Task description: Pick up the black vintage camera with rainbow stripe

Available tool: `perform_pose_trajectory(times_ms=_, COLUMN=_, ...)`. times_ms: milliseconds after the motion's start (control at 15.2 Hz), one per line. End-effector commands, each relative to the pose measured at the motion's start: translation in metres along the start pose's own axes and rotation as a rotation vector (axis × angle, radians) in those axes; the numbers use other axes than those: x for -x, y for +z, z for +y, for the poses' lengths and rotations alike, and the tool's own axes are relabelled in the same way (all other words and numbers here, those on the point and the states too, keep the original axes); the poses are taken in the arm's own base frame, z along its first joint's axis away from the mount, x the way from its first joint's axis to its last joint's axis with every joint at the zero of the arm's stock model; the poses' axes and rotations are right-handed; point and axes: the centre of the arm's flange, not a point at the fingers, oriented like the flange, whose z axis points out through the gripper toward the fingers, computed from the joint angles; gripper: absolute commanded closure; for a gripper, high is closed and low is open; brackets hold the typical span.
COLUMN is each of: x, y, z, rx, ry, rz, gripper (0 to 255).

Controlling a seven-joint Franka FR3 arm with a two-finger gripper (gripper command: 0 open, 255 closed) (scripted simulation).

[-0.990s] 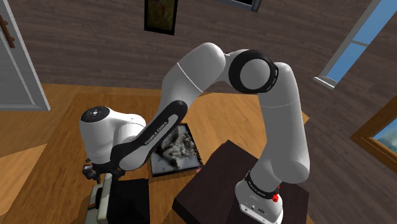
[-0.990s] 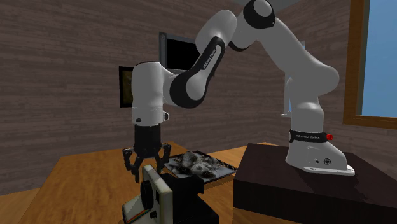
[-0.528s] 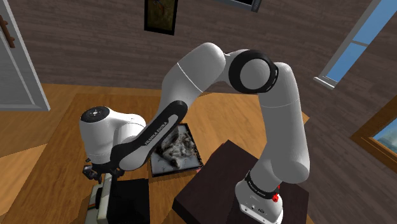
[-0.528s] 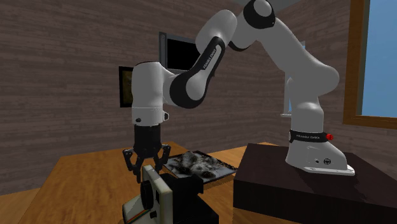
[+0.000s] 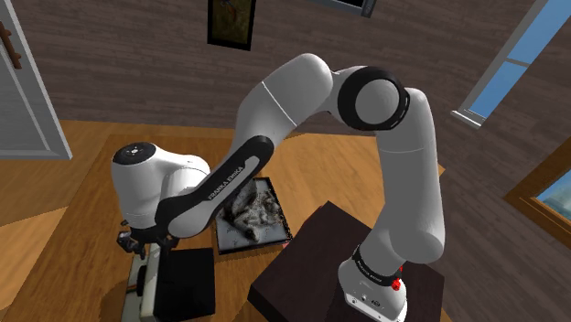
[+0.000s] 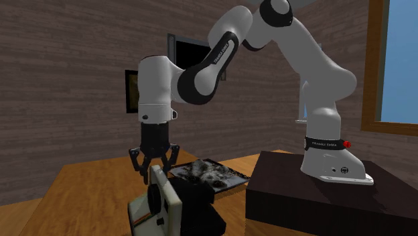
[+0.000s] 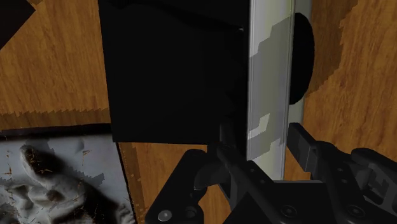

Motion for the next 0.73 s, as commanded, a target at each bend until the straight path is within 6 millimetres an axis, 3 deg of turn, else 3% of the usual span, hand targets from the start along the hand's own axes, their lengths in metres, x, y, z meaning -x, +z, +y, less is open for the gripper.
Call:
perform_pose_trajectory(times_ms=0, x=0.000, y=-0.012, z=0.000, rx=-0.004, ry=0.000, rz=0.002, gripper=255)
perform_pose_trajectory(times_ms=528, x=-0.001, y=-0.055, z=0.000, rx=-0.004, ry=0.000, rz=0.002, gripper=255)
perform_pose_trajectory(times_ms=660, x=-0.001, y=-0.055, z=0.000, rx=-0.004, ry=0.000, rz=0.002, gripper=255)
